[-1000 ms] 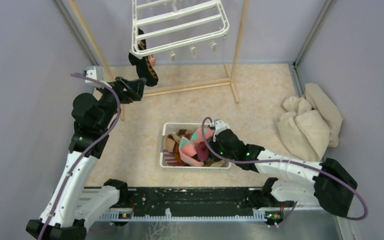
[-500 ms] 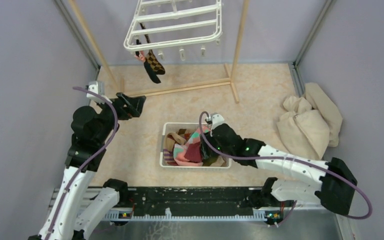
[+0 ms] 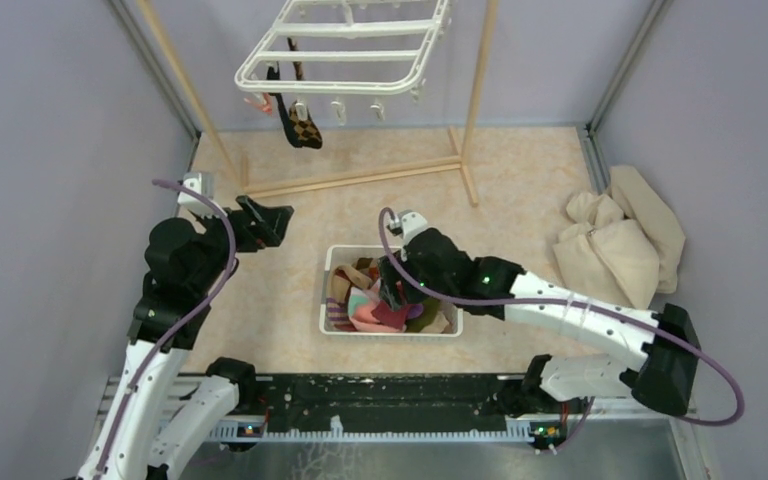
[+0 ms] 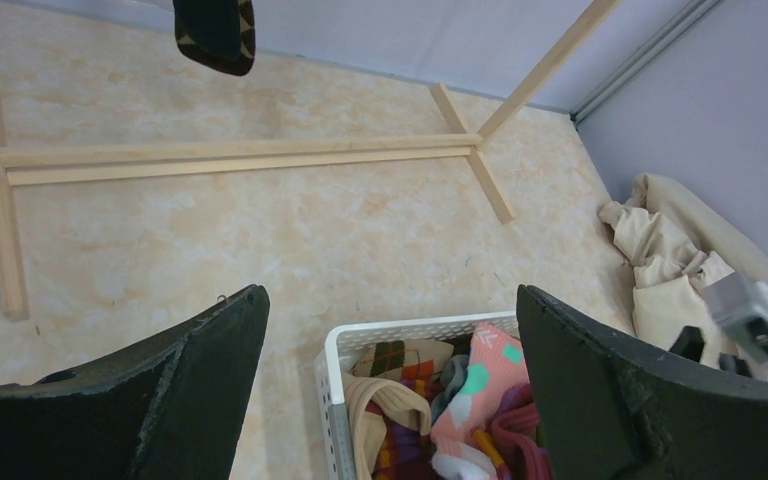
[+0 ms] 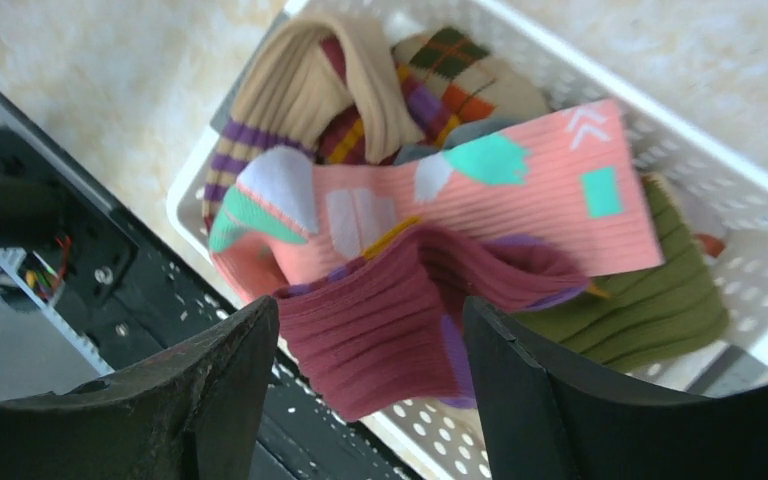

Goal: Remove the socks clipped to the hanger
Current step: Place the sock in the bin.

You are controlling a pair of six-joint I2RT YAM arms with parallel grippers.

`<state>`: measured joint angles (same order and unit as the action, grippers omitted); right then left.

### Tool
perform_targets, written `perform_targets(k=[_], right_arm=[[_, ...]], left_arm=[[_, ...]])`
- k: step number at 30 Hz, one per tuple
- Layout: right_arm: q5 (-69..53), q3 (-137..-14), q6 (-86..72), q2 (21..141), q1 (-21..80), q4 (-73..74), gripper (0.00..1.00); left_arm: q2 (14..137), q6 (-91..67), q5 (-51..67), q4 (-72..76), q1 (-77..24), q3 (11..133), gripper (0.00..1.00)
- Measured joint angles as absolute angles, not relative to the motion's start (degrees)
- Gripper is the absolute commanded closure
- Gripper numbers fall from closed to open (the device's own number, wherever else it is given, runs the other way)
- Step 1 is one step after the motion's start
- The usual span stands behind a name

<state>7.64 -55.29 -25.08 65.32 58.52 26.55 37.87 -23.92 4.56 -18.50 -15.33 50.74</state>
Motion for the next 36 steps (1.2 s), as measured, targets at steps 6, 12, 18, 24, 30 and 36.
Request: perform_targets(k=[6,12,18,24,30,36], right_arm=[[7.5,-55.3,-25.1,74.4,62.9,26.0,0.32],[10.5,-54.8,-25.8,86.3,63.3,19.9,0.31],[13.5,-58.2,-25.5,97.4,63.3,12.2,0.31],[13.4,-58.6,-24.9,97.2,63.1,9.7,0.30],[11.7,-58.7,-23.3,85.2,63.1,18.2,0.27],[11.0,-61.2,-22.0,69.5,63.1,24.4,0.25]], left_arm=[[36.3,-23.9,4.5,-20.6,-15.3,50.7,0.01],[36.5,-23.9,3.4,-22.4,-15.3,50.7,0.01],[38.3,-23.2,2.1,-23.2,-15.3,50.9,0.01],[39.4,-22.4,0.9,-23.2,-15.3,50.9,0.01],[41.0,-22.0,-0.9,-22.7,-15.3,50.9,0.01],[47.8,-20.9,-4.3,-19.0,-15.3,53.1,0.01]])
